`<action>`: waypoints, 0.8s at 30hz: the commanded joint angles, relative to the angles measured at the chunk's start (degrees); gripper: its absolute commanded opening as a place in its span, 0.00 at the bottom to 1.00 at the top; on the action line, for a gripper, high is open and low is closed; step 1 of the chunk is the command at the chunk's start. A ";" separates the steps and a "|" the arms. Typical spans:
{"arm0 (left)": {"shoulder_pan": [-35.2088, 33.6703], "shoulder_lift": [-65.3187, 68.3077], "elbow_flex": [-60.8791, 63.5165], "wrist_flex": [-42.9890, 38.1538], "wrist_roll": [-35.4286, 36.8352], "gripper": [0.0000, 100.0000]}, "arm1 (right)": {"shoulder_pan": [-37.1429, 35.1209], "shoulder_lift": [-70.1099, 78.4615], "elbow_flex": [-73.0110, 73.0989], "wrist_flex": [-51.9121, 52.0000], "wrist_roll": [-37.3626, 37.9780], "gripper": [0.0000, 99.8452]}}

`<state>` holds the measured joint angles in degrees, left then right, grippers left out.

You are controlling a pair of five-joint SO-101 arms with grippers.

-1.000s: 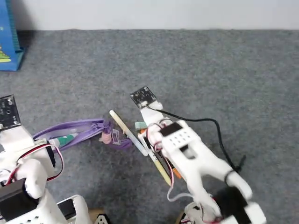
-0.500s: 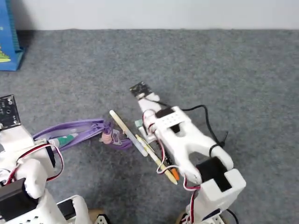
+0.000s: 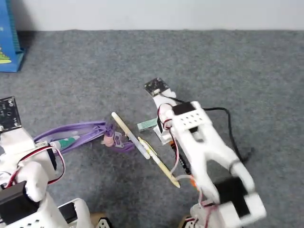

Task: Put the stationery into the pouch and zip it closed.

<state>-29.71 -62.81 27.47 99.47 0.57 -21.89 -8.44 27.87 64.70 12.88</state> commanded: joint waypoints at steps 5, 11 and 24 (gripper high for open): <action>-0.09 0.53 -0.04 0.88 -0.62 0.01 | -1.63 -29.93 -0.88 10.68 2.11 0.01; -0.09 0.53 -0.04 0.88 -0.44 0.01 | -11.91 -46.29 -1.14 14.29 -1.76 0.01; -0.09 0.53 -0.04 0.88 -0.44 0.01 | -32.22 -63.96 -0.88 -6.81 -6.42 0.01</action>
<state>-29.71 -62.81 27.56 99.47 0.57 -51.96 -71.47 27.87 63.91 7.08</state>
